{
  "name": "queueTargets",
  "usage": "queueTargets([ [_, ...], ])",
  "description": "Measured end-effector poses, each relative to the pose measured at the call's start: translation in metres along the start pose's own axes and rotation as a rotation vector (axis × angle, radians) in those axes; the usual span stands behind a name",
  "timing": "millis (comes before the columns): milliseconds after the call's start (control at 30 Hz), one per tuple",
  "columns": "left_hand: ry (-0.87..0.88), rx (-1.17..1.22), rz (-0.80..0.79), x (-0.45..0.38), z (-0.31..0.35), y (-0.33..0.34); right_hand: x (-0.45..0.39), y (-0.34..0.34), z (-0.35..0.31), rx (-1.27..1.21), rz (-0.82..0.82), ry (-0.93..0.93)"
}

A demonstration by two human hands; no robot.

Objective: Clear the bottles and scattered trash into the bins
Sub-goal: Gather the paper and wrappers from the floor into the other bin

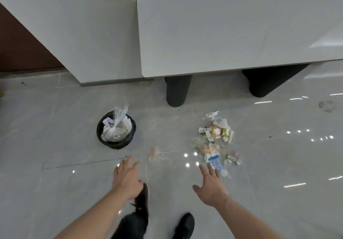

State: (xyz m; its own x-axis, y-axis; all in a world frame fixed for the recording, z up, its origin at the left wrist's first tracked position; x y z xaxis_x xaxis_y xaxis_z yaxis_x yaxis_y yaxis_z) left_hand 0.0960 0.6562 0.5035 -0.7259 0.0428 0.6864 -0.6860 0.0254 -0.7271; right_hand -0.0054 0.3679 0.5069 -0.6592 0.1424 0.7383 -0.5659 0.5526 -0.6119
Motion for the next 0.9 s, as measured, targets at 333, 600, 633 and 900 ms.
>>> queueTargets([
  [333,0.126,0.046,-0.059,0.052,0.117,0.025,0.060,-0.042,0.077,-0.057,0.071,0.052],
  [600,0.162,0.037,-0.086,0.069,0.185,0.032,0.100,-0.088,0.124,-0.033,0.062,0.073],
  [633,0.158,0.048,-0.086,0.070,0.191,0.032,0.100,-0.096,0.132,-0.017,0.064,0.066],
  [900,0.000,0.143,-0.058,0.061,0.258,0.043,0.045,-0.140,0.202,0.024,0.012,-0.030],
])
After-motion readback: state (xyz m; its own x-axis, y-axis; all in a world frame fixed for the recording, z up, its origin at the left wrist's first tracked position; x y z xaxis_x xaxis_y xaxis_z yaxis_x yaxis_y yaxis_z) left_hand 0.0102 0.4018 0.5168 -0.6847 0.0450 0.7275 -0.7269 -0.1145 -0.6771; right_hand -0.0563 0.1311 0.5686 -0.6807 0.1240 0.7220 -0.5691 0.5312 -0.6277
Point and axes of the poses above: each hand's wrist, its own x-axis away from the middle knuckle, its own y-axis out of the palm, z = x × y, the point moved 6 cm from there along -x, towards the middle knuckle, and after that the axes turned 5 degrees about -y, right-handed, at the moved point
